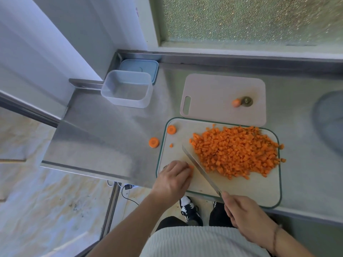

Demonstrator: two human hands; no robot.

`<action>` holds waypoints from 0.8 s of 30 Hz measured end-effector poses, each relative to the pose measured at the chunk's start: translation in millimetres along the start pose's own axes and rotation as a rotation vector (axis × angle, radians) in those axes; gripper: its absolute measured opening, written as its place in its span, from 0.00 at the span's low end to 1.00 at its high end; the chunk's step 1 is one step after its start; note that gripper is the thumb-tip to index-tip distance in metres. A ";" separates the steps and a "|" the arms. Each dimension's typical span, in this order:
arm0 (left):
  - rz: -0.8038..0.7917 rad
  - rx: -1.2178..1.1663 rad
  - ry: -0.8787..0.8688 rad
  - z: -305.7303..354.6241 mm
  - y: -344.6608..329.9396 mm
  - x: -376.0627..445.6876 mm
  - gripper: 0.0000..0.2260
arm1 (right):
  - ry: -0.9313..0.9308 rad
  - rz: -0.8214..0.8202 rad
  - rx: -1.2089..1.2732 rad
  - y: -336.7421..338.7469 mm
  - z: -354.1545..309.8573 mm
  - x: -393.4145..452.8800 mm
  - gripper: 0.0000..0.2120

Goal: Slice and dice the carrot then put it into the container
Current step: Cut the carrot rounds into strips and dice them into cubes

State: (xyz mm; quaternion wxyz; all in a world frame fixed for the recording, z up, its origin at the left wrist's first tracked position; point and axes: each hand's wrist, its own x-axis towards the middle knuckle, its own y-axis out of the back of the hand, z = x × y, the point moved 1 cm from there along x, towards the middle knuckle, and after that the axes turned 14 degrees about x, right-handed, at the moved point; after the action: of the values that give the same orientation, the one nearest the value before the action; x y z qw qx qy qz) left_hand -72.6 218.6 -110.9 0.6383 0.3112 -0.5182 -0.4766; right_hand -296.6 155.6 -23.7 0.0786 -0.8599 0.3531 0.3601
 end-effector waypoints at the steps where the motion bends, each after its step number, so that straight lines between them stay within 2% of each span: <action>1: 0.004 -0.012 -0.010 -1.0 -2.4 0.5 0.04 | 0.009 -0.004 -0.023 -0.5 1.3 -0.7 0.28; 4: 0.032 -0.053 0.016 0.4 -4.2 3.7 0.03 | 0.066 0.005 -0.081 -0.2 6.7 -2.8 0.26; 7: 0.054 -0.076 0.066 4.8 -6.4 3.5 0.04 | 0.142 0.021 -0.155 -1.1 16.4 -4.7 0.19; 11: 0.053 -0.084 0.077 6.6 -6.1 2.6 0.04 | 0.184 0.011 -0.280 -11.3 12.1 6.4 0.33; 16: 0.044 -0.073 0.047 2.7 -3.1 1.6 0.01 | 0.161 0.019 -0.225 -11.5 -8.7 21.5 0.26; 21: 0.055 -0.054 0.071 1.9 -4.7 2.0 0.07 | 0.163 -0.002 -0.172 -4.8 4.3 5.1 0.26; 24: 0.058 -0.071 0.082 2.4 -2.7 1.8 0.10 | 0.158 -0.032 -0.234 -7.6 3.3 7.0 0.27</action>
State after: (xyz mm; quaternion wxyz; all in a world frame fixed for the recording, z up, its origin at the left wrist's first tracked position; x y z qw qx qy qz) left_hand -75.7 216.2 -112.1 0.6832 0.2923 -0.4833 -0.4629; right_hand -290.0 158.6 -31.7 -0.0444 -0.8944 0.3001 0.3285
